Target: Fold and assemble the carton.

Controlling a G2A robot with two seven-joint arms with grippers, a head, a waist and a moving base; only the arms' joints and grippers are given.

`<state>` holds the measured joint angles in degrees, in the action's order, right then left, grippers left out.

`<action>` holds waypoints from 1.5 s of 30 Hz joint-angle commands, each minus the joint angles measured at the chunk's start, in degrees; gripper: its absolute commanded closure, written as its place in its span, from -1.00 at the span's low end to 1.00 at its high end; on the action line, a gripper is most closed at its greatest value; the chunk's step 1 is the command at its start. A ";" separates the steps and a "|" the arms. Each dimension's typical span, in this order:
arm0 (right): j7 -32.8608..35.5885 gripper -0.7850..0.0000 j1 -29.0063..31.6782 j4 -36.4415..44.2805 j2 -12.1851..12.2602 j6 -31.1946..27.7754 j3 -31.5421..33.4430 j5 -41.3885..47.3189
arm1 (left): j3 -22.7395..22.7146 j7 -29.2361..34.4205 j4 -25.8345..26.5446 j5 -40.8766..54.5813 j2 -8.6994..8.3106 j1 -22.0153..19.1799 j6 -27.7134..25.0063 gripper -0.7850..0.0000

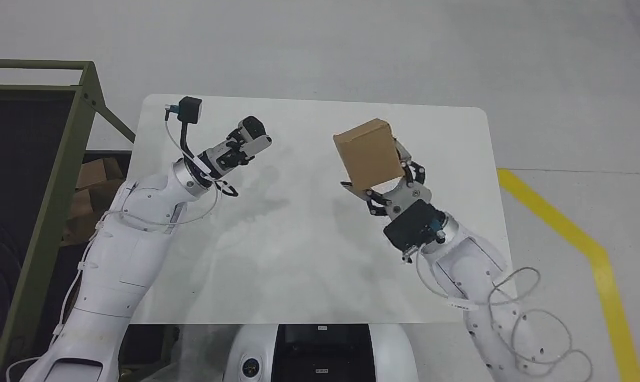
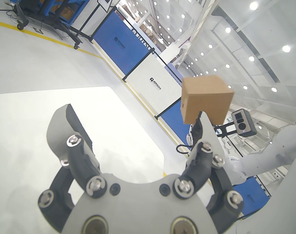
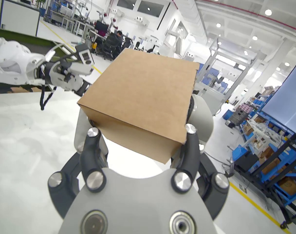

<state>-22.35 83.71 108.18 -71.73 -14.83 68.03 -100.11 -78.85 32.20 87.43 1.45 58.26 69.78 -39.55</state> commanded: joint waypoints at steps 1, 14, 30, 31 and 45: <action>1.55 1.00 0.48 -1.35 -0.14 1.05 -1.25 -0.26 | 0.01 0.01 0.00 0.01 0.00 0.00 -0.01 -1.00; 9.92 1.00 0.53 -6.89 -1.61 5.71 -5.37 10.81 | 0.01 0.01 0.00 0.01 0.00 0.00 -0.01 -1.00; 13.90 1.00 0.76 -7.24 -1.77 9.72 -7.30 4.32 | 0.01 0.01 0.00 0.01 0.00 0.00 -0.01 -1.00; 14.32 1.00 0.77 -7.40 -1.94 10.01 -8.34 4.18 | 0.01 0.01 0.00 0.01 0.00 0.00 -0.01 -1.00; 18.36 1.00 -2.57 -19.13 -5.44 24.33 -17.35 6.51 | 0.01 0.01 0.00 0.01 0.00 0.00 -0.01 -1.00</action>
<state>-3.83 81.39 90.01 -76.92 9.01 51.15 -94.29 -78.84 32.21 87.43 1.46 58.26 69.78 -39.56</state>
